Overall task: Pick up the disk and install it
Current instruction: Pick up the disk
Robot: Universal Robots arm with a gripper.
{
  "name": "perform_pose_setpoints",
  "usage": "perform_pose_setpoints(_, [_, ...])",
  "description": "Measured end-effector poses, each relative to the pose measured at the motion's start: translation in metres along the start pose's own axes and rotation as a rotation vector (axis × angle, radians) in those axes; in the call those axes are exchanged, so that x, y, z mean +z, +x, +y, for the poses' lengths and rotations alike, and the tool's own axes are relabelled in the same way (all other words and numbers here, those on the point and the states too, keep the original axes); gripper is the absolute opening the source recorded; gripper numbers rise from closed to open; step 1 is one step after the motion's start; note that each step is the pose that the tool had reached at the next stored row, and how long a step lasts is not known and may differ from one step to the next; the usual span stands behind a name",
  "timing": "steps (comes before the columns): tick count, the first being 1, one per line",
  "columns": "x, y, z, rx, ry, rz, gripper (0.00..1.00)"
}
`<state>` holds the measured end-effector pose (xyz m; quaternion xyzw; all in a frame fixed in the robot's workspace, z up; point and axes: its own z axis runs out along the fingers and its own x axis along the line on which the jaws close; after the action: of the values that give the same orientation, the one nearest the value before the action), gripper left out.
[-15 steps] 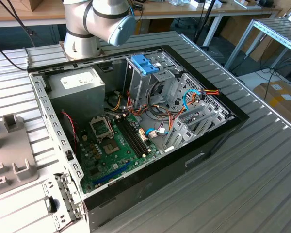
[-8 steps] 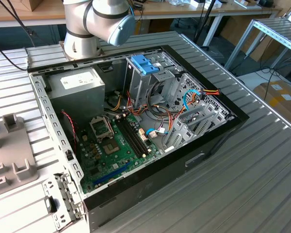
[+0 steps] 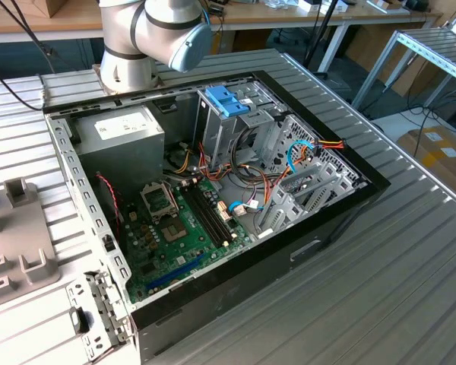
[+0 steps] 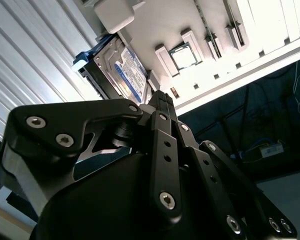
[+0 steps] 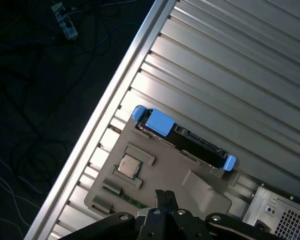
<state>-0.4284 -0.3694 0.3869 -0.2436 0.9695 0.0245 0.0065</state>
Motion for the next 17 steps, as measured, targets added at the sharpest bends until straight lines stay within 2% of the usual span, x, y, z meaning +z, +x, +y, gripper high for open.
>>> perform_pose_setpoints(17, [0.0000, 0.0000, 0.0000, -0.085, -0.0021, 0.0038, 0.11])
